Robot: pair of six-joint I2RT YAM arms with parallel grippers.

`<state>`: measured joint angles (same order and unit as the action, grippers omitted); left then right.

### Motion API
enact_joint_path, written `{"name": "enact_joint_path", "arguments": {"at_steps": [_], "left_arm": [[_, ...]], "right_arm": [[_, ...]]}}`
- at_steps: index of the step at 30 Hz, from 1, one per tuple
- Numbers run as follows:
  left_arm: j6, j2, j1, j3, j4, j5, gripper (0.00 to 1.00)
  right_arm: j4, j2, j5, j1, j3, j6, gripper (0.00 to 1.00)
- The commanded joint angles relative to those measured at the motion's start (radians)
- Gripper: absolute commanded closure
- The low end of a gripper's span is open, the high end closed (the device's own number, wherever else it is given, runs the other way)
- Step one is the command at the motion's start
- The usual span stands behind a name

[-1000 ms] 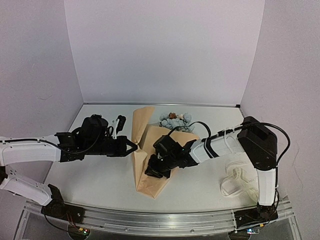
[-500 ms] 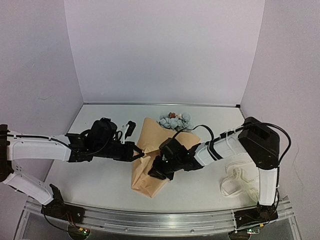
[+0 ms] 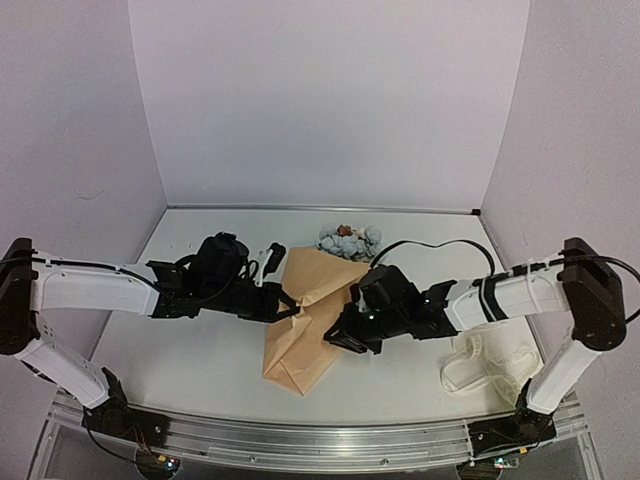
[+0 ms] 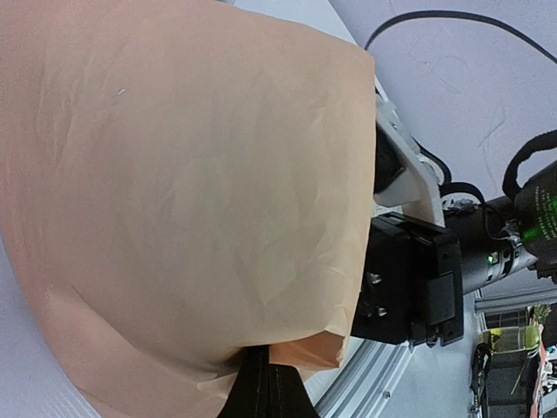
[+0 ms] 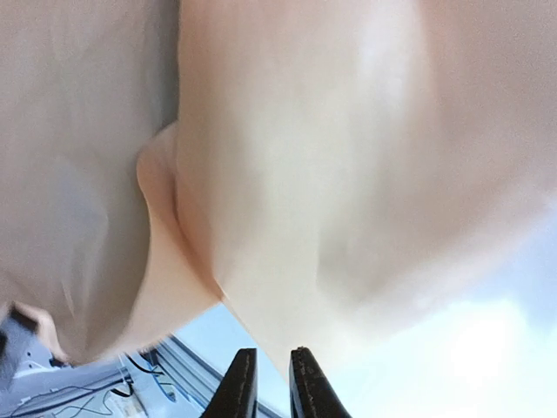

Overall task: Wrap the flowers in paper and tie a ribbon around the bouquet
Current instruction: Fold the 2/3-folded wrapping paper at the center of the board.

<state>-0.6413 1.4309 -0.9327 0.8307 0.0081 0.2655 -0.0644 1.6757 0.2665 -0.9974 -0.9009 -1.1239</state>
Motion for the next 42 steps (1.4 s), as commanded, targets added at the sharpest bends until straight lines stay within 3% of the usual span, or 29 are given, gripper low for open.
{"name": "enact_joint_path", "arguments": {"at_steps": [1,4,8,13,22,28,35,42], "left_arm": [[0.031,0.044,-0.009,0.068,0.0,0.042,1.0],[0.035,0.074,-0.014,0.092,-0.002,0.047,1.0],[0.035,0.101,-0.019,0.11,-0.029,0.053,1.0],[0.038,0.121,-0.028,0.125,-0.038,0.054,1.0],[0.063,0.17,-0.038,0.171,-0.093,0.039,0.99],[0.112,0.256,-0.054,0.226,-0.136,0.043,0.91],[0.144,0.294,-0.07,0.238,-0.118,0.056,0.67],[0.16,0.301,-0.071,0.231,-0.108,0.051,0.66]], "right_arm": [[0.035,-0.146,-0.093,0.008,0.082,0.065,0.77],[0.042,-0.222,-0.128,0.014,0.112,0.07,0.65],[0.044,-0.293,-0.209,0.036,0.144,0.041,0.41],[0.03,-0.257,-0.266,0.061,0.1,-0.043,0.24],[-0.072,-0.156,-0.356,0.061,0.097,-0.309,0.15],[-0.166,-0.092,-0.393,0.061,0.149,-0.388,0.13],[-0.228,-0.061,-0.399,0.063,0.177,-0.372,0.15],[-0.247,-0.063,-0.333,0.095,0.163,-0.272,0.24]]}}
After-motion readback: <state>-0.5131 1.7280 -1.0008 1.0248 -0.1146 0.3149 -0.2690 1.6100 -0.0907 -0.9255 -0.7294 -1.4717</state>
